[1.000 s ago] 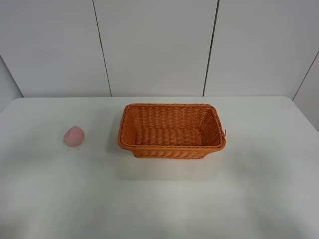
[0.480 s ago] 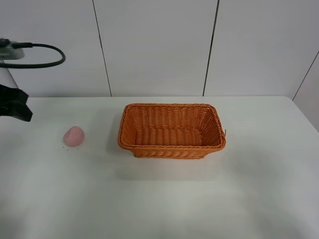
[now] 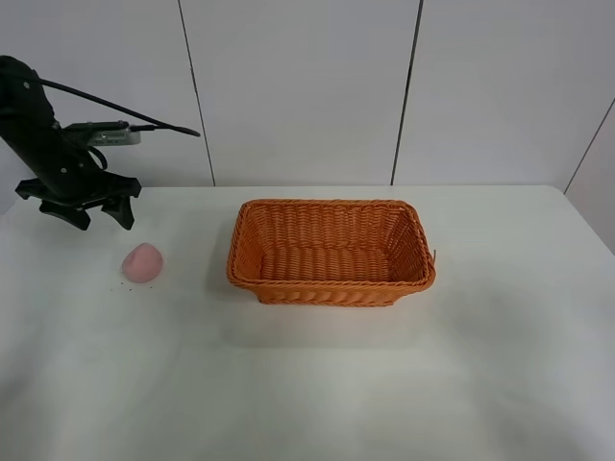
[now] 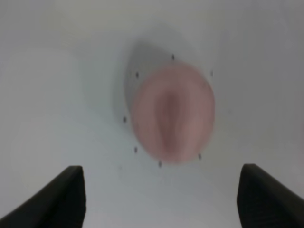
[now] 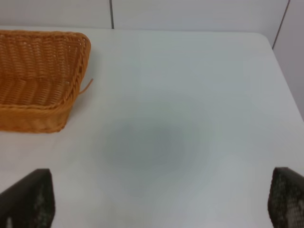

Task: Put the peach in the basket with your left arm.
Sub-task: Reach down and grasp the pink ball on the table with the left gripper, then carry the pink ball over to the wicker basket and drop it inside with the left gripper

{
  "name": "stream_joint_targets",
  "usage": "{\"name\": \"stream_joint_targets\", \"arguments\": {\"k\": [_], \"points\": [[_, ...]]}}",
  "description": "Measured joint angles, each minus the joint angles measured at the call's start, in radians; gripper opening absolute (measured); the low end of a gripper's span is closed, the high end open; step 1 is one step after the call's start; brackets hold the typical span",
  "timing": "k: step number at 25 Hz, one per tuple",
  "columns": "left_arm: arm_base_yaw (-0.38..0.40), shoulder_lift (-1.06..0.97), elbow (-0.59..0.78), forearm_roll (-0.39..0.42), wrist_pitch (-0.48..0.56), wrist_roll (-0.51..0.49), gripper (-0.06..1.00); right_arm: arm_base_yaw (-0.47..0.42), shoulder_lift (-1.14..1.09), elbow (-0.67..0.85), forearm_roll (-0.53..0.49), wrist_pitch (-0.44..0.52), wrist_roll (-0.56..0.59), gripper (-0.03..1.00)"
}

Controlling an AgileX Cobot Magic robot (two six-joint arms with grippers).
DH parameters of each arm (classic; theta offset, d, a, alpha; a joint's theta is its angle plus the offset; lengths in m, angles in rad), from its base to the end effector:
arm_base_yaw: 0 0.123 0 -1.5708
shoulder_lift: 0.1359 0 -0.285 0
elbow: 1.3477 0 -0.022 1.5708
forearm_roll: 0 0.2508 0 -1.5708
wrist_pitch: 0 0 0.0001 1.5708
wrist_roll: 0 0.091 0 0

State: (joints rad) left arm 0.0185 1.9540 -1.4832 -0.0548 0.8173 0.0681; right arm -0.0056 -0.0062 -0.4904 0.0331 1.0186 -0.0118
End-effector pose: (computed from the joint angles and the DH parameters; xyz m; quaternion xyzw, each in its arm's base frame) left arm 0.4150 0.0040 0.2122 0.0096 0.9826 -0.0151 0.1847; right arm -0.0030 0.0026 0.2781 -0.0029 0.8429 0.0119 0.5380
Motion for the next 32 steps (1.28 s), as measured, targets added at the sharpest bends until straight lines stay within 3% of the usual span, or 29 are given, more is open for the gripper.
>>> {"name": "stream_joint_targets", "arguments": {"k": [7, 13, 21, 23, 26, 27, 32], "points": [[0.0, 0.177, -0.121, 0.0, -0.002, 0.001, 0.69, 0.0, 0.0, 0.0, 0.0, 0.0, 0.0, 0.69], [0.0, 0.267, -0.137, -0.044, -0.015, 0.009, 0.69, 0.0, 0.0, 0.0, 0.0, 0.0, 0.0, 0.69], [0.0, 0.319, -0.137, -0.037, -0.034, 0.033, 0.68, 0.0, 0.0, 0.0, 0.0, 0.0, 0.0, 0.69], [0.0, 0.319, -0.137, -0.037, -0.031, 0.033, 0.56, 0.0, 0.0, 0.0, 0.0, 0.0, 0.0, 0.69], [0.0, 0.313, -0.153, -0.038, 0.006, 0.033, 0.21, 0.0, 0.0, 0.0, 0.0, 0.0, 0.0, 0.69], [0.0, 0.302, -0.163, -0.038, 0.02, 0.033, 0.14, 0.0, 0.0, 0.0, 0.0, 0.0, 0.0, 0.69], [0.001, 0.23, -0.249, -0.021, 0.137, 0.033, 0.05, 0.0, 0.0, 0.0, 0.0, 0.0, 0.0, 0.69]]}}
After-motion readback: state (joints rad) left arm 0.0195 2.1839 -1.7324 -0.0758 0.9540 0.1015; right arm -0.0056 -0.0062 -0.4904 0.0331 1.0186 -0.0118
